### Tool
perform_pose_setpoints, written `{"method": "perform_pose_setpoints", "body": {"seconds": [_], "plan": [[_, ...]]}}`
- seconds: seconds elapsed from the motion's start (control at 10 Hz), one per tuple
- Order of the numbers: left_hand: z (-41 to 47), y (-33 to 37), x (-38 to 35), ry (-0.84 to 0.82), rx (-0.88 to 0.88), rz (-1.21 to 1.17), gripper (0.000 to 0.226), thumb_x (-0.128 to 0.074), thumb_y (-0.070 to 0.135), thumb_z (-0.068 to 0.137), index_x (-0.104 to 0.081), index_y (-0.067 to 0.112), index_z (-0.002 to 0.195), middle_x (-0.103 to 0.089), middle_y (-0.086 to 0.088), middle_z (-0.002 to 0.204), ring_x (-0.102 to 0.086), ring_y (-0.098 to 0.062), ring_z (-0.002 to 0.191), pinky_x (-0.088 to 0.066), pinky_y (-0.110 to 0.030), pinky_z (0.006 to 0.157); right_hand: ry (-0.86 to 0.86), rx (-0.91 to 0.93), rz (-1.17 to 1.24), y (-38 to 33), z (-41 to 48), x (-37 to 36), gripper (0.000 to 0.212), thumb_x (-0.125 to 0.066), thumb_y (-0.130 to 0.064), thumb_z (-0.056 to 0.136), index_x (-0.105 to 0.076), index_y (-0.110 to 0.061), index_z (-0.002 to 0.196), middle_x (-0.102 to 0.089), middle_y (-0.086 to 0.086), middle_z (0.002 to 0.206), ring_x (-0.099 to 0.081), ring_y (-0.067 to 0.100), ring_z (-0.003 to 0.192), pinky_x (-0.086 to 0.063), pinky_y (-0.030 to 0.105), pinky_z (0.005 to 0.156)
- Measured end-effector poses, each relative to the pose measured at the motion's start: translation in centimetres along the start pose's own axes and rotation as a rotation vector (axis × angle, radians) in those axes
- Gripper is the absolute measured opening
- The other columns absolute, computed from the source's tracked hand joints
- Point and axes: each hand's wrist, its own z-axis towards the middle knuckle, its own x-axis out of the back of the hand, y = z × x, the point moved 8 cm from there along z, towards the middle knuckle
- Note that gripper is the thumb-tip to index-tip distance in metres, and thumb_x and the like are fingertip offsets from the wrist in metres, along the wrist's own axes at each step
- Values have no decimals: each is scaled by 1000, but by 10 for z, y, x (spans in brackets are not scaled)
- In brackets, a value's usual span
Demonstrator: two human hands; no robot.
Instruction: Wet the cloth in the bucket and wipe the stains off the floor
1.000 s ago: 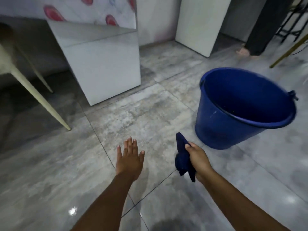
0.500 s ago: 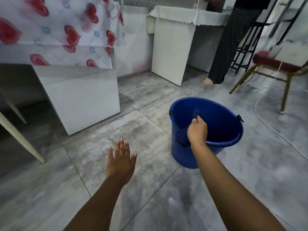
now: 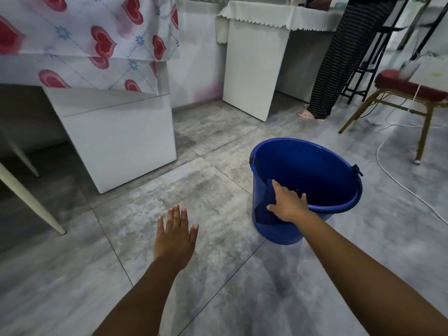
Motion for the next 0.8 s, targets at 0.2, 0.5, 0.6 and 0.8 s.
{"method": "perform_pose_setpoints", "body": {"seconds": [0.2, 0.5, 0.6, 0.8], "plan": [[4, 1, 2, -6, -8, -7, 81, 22, 57, 82, 12, 12, 149, 26, -5, 151, 21, -17, 144, 16, -40, 115, 43, -55, 52, 14, 16, 3, 33, -40, -48, 97, -45, -19, 112, -60, 3, 110, -53, 30, 107, -30, 52, 104], [5, -6, 5, -49, 9, 4, 68, 3, 52, 94, 11, 13, 150, 19, -7, 158, 22, -18, 144, 15, -42, 117, 116, -79, -23, 12, 17, 5, 48, -50, -57, 87, -48, -22, 120, -60, 3, 117, -53, 28, 110, -28, 51, 105], [6, -9, 13, -49, 14, -3, 65, -2, 50, 99, 10, 12, 150, 18, -8, 158, 20, -19, 144, 13, -43, 117, 190, -71, -56, 9, 9, 7, 70, -50, -57, 88, -32, -18, 144, -43, 6, 145, -38, 30, 131, -16, 53, 112], [-2, -19, 15, -125, 40, 7, 66, -2, 49, 99, 8, 9, 151, 13, -11, 160, 15, -22, 146, 9, -45, 118, 243, 134, -86, -72, -31, -21, 61, -33, -36, 100, -14, -14, 152, -4, 7, 161, -4, 28, 147, -4, 48, 117]]}}
